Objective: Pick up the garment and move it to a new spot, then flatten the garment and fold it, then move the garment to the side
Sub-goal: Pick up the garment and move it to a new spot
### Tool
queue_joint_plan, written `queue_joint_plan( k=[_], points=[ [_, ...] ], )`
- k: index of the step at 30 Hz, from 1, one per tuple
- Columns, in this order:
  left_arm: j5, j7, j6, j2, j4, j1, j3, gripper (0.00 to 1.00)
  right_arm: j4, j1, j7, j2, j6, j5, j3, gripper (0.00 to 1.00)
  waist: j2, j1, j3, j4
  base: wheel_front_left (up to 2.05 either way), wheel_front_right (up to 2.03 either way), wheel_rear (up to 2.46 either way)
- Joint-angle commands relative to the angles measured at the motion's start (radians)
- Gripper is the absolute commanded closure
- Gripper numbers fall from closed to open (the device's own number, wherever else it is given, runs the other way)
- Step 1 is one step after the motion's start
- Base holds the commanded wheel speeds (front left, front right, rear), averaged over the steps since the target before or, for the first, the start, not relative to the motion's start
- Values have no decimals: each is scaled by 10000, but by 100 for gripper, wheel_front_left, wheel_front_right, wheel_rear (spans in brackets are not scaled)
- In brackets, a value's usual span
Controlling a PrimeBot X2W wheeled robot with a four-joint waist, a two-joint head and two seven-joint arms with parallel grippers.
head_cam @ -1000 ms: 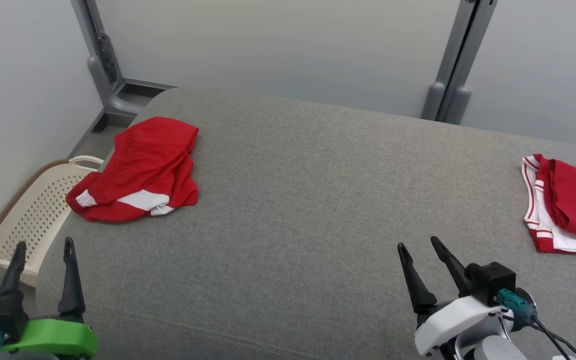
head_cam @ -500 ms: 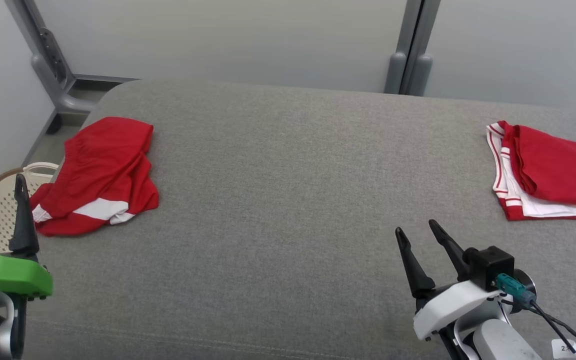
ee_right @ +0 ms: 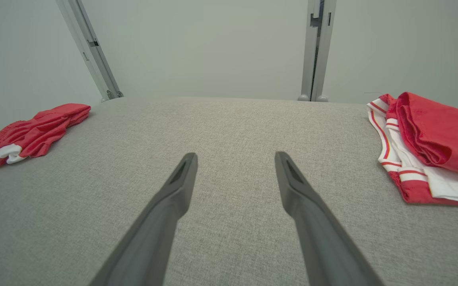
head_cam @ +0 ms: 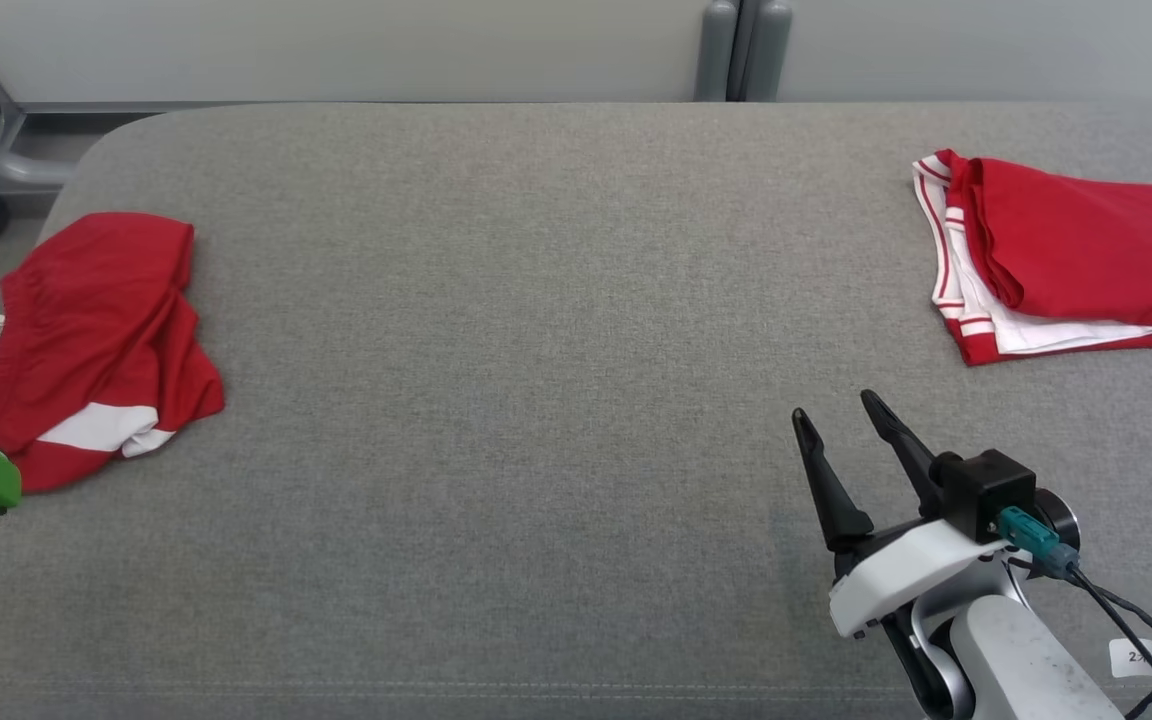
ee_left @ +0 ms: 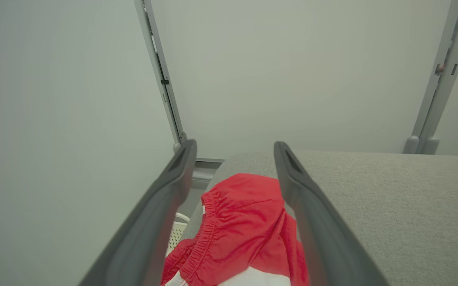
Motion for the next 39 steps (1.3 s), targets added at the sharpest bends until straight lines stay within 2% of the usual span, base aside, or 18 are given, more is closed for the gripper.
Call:
queue_joint_plan(
  k=[1, 8, 12, 22, 30, 39],
  points=[
    [-204, -7, -63, 168, 310, -383, -90, 0, -41, -137, -40, -45, -4, -81, -25, 0, 0, 0, 379, -362, 0, 0, 0],
    [-732, 180, -60, 573, 1319, -1208, -545, 0, -63, -338, -40, -77, -4, -127, -15, 0, 0, 0, 719, -641, 0, 0, 0],
    [-1379, 369, -62, 880, 1974, -1753, -772, 0, -62, -457, -40, -133, -4, -204, 19, 0, 0, 0, 952, -789, 0, 0, 0],
    [-2413, 699, -65, 1521, 3637, -2645, -1961, 0, -161, -677, -40, -403, -4, -262, 4, 0, 0, 0, 1498, -1048, 0, 0, 0],
    [-3310, 1289, -64, 1906, 4667, -3301, -2930, 0, -228, -841, -17, -538, -4, -335, -9, 0, 0, 0, 1907, -1107, 0, 0, 0],
    [-4247, 2539, -55, 2363, 5215, -3741, -4014, 0, -311, -962, 11, -537, -4, -402, -31, 0, 0, 0, 2262, -1191, 0, 0, 0]
  ],
)
